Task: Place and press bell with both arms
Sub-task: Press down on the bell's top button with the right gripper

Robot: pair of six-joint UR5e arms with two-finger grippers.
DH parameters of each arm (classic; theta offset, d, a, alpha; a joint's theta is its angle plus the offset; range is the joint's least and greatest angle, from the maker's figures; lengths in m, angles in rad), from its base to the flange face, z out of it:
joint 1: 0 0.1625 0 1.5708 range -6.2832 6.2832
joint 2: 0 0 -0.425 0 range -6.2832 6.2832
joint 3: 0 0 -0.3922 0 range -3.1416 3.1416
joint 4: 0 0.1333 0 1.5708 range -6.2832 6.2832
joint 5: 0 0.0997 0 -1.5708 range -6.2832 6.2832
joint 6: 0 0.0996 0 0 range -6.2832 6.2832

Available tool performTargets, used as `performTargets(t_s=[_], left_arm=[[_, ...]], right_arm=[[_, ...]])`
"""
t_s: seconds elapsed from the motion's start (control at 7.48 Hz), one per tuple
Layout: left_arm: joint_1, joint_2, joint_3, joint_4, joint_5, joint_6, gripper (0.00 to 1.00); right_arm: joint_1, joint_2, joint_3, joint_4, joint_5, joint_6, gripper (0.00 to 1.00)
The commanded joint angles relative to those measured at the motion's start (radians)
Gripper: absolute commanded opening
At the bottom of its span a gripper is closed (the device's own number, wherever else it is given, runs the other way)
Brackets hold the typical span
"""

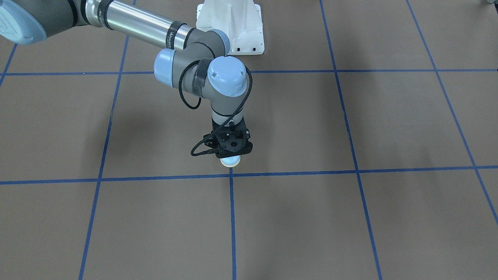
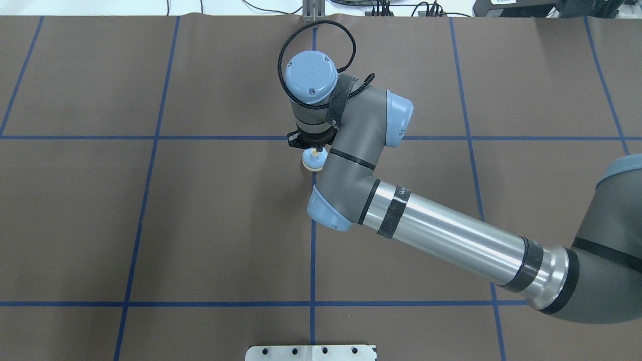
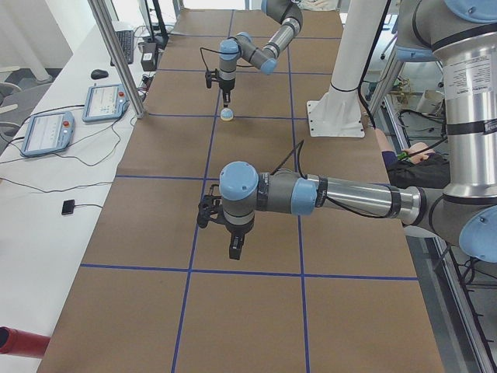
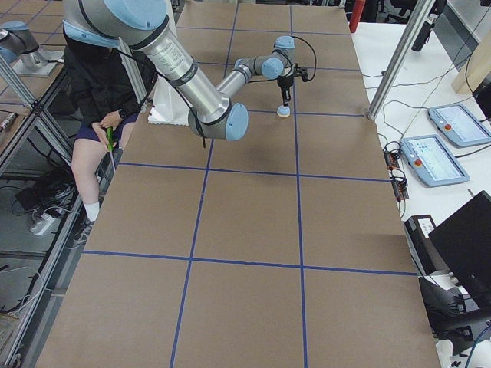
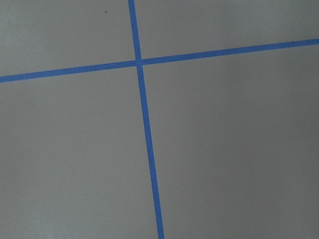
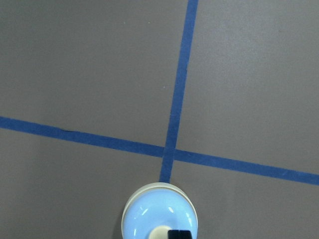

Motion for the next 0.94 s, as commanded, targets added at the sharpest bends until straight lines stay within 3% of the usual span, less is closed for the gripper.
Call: performTargets(t_s=[0.0,0.8], left_arm=[[0.0,0.0,0.001,0.0,0.0,0.0,1.0],[0.0,0.001,0.001,0.0,-0.002,0.0,1.0]], right_arm=[[0.0,-0.005,-0.004,0.037,0.002,0.003,0.0],[-0.011,-0.011,-0.011,0.039,0.004,0.0,0.0]])
